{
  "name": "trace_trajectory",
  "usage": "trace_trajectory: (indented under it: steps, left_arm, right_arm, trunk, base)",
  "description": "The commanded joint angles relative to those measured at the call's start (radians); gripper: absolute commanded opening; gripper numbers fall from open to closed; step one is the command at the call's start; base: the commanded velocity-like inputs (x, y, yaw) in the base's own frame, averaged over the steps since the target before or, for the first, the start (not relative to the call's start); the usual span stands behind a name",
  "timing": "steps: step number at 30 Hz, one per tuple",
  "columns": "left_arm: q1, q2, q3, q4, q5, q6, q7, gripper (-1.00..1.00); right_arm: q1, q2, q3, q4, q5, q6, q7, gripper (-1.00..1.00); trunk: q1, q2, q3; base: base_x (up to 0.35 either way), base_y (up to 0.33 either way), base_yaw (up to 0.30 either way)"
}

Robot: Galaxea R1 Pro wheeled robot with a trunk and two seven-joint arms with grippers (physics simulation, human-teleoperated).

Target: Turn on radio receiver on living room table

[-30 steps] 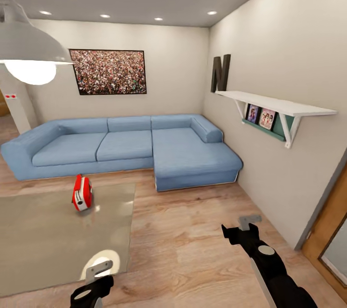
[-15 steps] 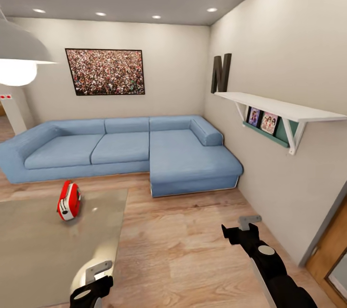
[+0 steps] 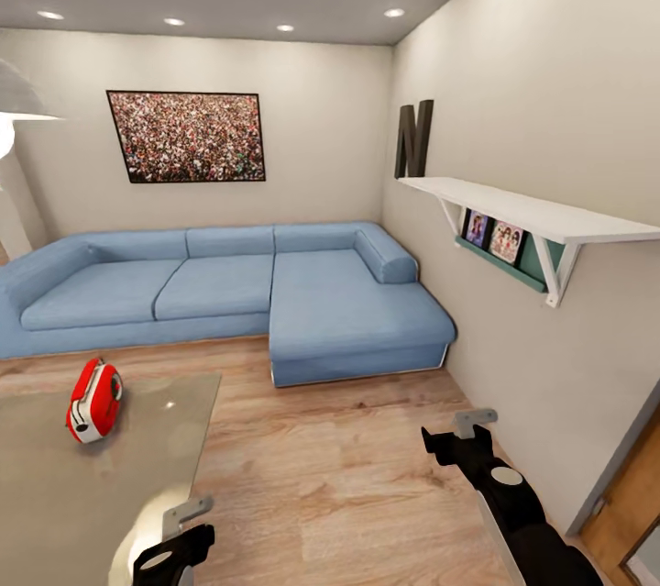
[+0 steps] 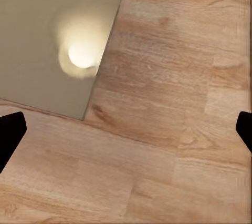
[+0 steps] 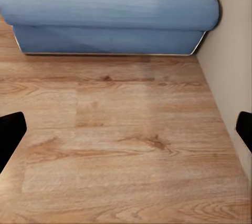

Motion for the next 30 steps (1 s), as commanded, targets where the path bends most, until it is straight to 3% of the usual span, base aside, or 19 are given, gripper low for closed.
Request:
trace_trajectory:
  steps: [1, 14, 22, 30]
  left_arm:
    - [0.000, 0.000, 0.000, 0.000, 0.000, 0.000, 0.000, 1.00]
    - [0.000, 0.001, 0.000, 0.000, 0.000, 0.000, 0.000, 1.00]
    - [0.000, 0.002, 0.000, 0.000, 0.000, 0.000, 0.000, 1.00]
    - [0.000, 0.002, 0.001, 0.001, 0.000, 0.001, 0.000, 1.00]
  right_arm:
    - [0.000, 0.000, 0.000, 0.000, 0.000, 0.000, 0.000, 1.00]
    - [0.000, 0.000, 0.000, 0.000, 0.000, -0.016, 0.000, 1.00]
    - [0.000, 0.000, 0.000, 0.000, 0.001, -0.018, 0.000, 1.00]
    - [0.000, 0.000, 0.000, 0.000, 0.003, -0.018, 0.000, 1.00]
  trunk:
    - [0.000, 0.000, 0.000]
    - [0.000, 0.000, 0.000]
    - [0.000, 0.000, 0.000]
    - [0.000, 0.000, 0.000]
  base:
    - [0.273, -0.237, 0.000]
    - [0.275, -0.227, 0.000]
    - [0.320, -0.027, 0.013]
    - [0.328, -0.023, 0.228]
